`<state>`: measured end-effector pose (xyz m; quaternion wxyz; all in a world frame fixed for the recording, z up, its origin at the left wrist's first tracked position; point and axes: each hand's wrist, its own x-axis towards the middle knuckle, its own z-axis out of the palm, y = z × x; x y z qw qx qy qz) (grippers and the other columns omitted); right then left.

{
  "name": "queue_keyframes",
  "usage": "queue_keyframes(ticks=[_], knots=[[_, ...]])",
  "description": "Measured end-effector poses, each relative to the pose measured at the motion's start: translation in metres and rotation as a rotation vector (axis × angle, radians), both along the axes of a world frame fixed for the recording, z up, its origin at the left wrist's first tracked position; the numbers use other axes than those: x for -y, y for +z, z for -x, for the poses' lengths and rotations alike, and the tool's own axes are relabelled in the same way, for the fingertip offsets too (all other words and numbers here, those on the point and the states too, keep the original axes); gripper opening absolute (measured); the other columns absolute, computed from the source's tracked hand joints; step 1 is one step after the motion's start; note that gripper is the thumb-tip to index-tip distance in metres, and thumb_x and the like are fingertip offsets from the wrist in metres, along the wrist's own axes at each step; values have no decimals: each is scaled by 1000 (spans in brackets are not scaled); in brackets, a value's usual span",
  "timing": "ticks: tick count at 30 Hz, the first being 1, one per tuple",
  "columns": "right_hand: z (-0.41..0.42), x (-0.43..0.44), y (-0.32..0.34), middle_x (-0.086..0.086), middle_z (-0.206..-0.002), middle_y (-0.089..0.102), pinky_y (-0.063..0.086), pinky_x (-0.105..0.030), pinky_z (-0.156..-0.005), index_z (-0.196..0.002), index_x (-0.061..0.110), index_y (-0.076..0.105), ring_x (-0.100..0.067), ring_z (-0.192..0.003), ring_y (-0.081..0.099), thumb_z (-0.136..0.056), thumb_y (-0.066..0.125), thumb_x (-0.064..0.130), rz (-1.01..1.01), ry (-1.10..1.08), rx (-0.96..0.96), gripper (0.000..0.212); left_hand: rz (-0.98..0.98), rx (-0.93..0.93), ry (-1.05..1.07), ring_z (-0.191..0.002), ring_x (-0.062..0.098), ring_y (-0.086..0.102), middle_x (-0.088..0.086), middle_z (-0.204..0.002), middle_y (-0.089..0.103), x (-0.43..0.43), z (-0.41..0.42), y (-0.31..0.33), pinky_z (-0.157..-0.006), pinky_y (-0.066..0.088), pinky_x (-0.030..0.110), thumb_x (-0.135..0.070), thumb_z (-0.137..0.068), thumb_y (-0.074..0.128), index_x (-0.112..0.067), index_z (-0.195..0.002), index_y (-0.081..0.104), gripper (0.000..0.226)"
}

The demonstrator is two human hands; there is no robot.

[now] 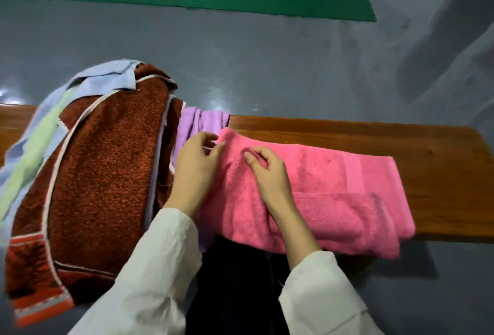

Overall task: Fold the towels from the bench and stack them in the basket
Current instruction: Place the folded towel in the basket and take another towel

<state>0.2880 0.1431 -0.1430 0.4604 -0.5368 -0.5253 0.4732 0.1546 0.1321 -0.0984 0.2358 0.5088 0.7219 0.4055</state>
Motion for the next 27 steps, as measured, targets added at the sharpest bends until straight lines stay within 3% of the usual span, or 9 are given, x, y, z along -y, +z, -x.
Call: queue_keyframes(ticks=[2, 5, 8, 11, 14, 16, 19, 22, 27], knots=[[-2, -2, -7, 16, -90, 68, 48, -29, -90, -91, 26, 65, 0, -92, 62, -90, 63, 22, -3, -12, -8, 5, 101, -86, -6, -96, 23, 59, 7, -103, 64, -14, -4, -9, -79, 39, 25, -28, -88, 66, -8, -119, 59, 38], [-2, -4, -6, 17, -88, 66, 47, -23, -87, -89, 27, 62, 3, -89, 60, -92, 61, 16, -33, -1, -15, 11, 150, -160, 24, -98, 27, 57, 8, -101, 62, -24, -11, -18, -79, 38, 32, -31, -86, 67, -5, -115, 57, 40], [-4, -3, -5, 19, -85, 66, 46, -23, -87, -86, 30, 62, 4, -87, 59, -91, 62, 16, -36, -6, -32, 15, 81, -32, 58, -77, 16, 51, -3, -78, 57, -24, -13, -17, -63, 29, 25, -29, -86, 68, -9, -94, 62, 22], [-7, 1, 4, 20, -85, 68, 46, -19, -85, -84, 32, 64, 4, -87, 60, -90, 64, 15, -57, -14, -41, 18, 17, 155, -16, -57, 7, 42, -7, -58, 52, -19, -15, -9, -54, 32, 26, -34, -86, 67, -9, -72, 59, 30], [-10, 11, 30, 2, -93, 69, 45, -18, -84, -90, 23, 66, -4, -88, 61, -88, 64, 7, -143, -8, -65, 16, -9, 348, -75, -45, 1, 36, -12, -47, 46, -4, -20, 12, -45, 30, 18, -33, -88, 65, -17, -65, 57, 29], [-14, 22, 51, 1, -91, 69, 44, -15, -81, -92, 17, 67, -2, -86, 61, -87, 64, 4, -197, 32, -58, 15, -71, 444, -142, -43, -2, 37, -12, -51, 49, 11, -23, 29, -42, 29, 13, -22, -89, 65, -18, -71, 59, 19], [-22, 45, 74, 15, -82, 67, 42, -9, -76, -86, 23, 64, 6, -80, 59, -86, 64, 0, -249, 57, -67, 23, -151, 512, -283, -54, -8, 51, -12, -66, 66, 37, -27, 50, -51, 37, 6, -6, -88, 63, -21, -86, 65, 16], [-28, 72, 89, 24, -77, 66, 41, -7, -73, -80, 26, 61, 10, -76, 58, -85, 63, -4, -265, 46, -101, 30, -189, 454, -356, -70, -7, 57, -18, -75, 69, 68, -33, 66, -62, 41, 7, -10, -86, 65, -25, -85, 68, 16], [-32, 116, 100, 19, -77, 67, 43, -9, -74, -77, 25, 62, 6, -76, 59, -83, 66, -2, -266, 28, -115, 28, -255, 419, -292, -69, -11, 56, -22, -70, 65, 115, -40, 77, -67, 42, 6, -4, -84, 66, -24, -77, 64, 21]])
